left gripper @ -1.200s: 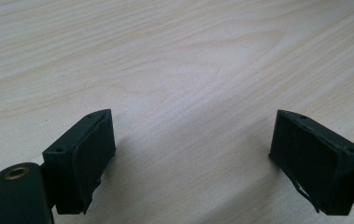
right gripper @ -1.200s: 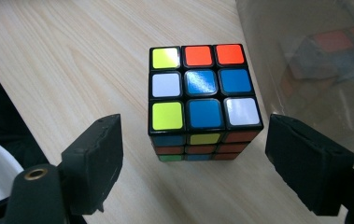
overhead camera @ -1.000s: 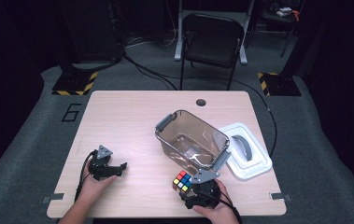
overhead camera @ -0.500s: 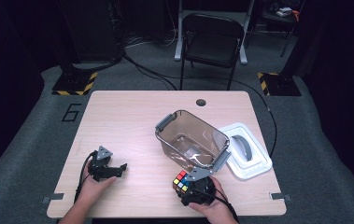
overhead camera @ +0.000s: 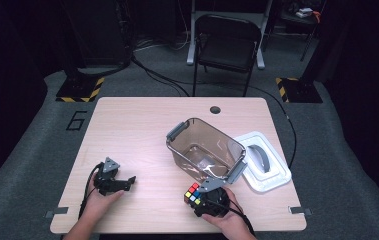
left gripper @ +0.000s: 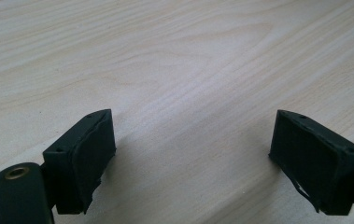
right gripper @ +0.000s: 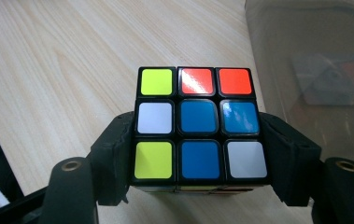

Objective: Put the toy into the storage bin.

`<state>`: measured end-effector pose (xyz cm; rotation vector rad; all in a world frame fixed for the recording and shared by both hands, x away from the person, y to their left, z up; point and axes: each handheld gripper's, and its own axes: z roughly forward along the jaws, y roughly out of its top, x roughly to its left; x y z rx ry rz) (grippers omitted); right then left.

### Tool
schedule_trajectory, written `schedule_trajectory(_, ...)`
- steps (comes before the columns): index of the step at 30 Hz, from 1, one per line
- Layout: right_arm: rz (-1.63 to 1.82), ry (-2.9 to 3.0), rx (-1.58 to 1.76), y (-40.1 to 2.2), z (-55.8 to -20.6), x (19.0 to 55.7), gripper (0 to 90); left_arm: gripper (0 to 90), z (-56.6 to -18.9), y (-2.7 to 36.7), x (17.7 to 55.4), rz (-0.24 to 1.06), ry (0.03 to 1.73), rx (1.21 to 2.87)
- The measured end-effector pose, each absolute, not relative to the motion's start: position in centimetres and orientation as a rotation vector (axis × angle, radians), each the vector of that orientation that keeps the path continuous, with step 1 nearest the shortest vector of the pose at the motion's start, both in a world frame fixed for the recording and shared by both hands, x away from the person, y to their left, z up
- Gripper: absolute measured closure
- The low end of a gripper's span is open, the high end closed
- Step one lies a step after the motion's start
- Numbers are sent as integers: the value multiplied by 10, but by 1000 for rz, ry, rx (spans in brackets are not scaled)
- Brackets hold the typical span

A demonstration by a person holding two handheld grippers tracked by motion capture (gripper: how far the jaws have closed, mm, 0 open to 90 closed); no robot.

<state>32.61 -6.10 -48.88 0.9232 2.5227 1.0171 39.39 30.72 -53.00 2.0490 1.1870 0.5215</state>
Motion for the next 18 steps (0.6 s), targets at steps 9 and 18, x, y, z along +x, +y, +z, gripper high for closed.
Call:
schedule_trajectory(9,997,2555,903,-63,-487,325,339,138,-530,307,394,520,1188,2049)
schedule_trajectory(18,1007,2565,886,-61,-482,319,340,138,-530,307,394,522,1188,2049)
